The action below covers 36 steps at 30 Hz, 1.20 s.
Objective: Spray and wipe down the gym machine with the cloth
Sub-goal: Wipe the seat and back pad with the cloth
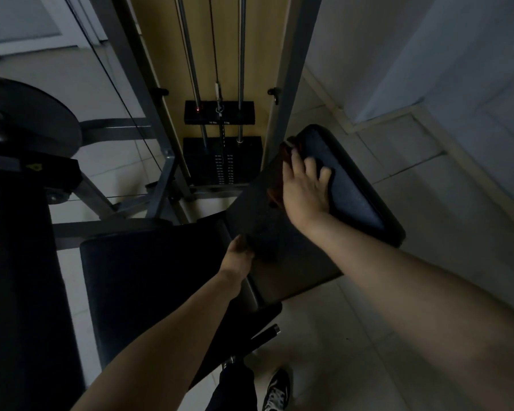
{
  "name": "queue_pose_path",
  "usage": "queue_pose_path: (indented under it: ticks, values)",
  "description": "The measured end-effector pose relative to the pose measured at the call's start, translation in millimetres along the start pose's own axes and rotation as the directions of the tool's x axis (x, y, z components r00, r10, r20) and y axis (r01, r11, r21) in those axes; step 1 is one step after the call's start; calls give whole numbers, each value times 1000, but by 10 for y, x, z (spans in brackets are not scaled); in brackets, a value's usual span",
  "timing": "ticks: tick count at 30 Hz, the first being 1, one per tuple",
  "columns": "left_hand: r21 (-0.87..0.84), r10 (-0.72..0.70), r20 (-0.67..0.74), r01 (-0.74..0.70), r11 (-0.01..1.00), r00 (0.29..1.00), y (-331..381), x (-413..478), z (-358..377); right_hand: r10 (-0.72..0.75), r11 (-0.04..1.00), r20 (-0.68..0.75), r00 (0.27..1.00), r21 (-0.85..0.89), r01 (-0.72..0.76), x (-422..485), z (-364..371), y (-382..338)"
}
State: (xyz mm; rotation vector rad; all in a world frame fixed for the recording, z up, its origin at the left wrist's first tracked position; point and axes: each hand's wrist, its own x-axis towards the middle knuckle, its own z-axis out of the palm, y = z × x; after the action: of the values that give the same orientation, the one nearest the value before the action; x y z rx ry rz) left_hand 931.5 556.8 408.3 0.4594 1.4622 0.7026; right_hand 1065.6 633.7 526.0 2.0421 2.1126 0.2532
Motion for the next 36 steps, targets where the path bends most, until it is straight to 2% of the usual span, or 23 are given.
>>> queue_pose_path:
  ticks: [3, 6, 9, 11, 13, 15, 17, 21, 23, 26, 29, 31, 33, 36]
  values:
    - [25, 97, 35, -98, 995, 995, 140, 208, 1, -154, 988, 121, 981, 41, 150, -253, 373, -373]
    - [51, 189, 68, -192, 980, 980, 384, 443, -40, -313, 949, 254, 915, 51, 310, -537, 707, -566]
    - [234, 246, 140, -273, 933, 959, 633, 699, -91, -376, 921, 300, 877, 20, 389, -374, 671, -553]
    - [253, 254, 201, -301, 919, 946, 797, 796, -26, -302, 948, 227, 926, -27, 316, -47, 455, -461]
    - [188, 245, 242, -293, 937, 939, 880, 911, 98, -177, 982, 105, 979, -48, 183, 362, 152, -264]
    - [123, 217, 251, -253, 960, 943, 879, 965, 182, -56, 998, 15, 998, -41, 57, 668, -117, -41]
    - [99, 205, 219, -231, 968, 954, 826, 953, 183, 7, 999, -37, 999, -41, -9, 778, -202, 34]
    - [39, 187, 232, -201, 979, 955, 808, 1026, 99, -38, 999, -1, 999, 16, 38, 542, 46, -238]
    - [8, 188, 194, -193, 981, 963, 868, 936, 65, -77, 995, 45, 996, 62, 74, 425, 224, -407]
    - [-12, 324, 100, -324, 946, 941, 843, 630, 45, -158, 987, 181, 971, 66, 149, 198, 391, -631]
    - [0, 390, 130, -393, 919, 912, 690, 406, 74, -175, 982, 292, 940, 121, 145, 6, 376, -639]
    - [-33, 385, 146, -384, 923, 911, 627, 381, 128, -175, 972, 248, 953, 196, 127, -13, 217, -466]
    - [-30, 381, 140, -380, 924, 914, 585, 393, 230, -137, 982, 141, 980, 147, 116, 5, -10, -206]
    - [67, 368, 31, -370, 927, 929, 554, 366, 453, 76, 990, -4, 997, 116, -75, 70, -302, 301]
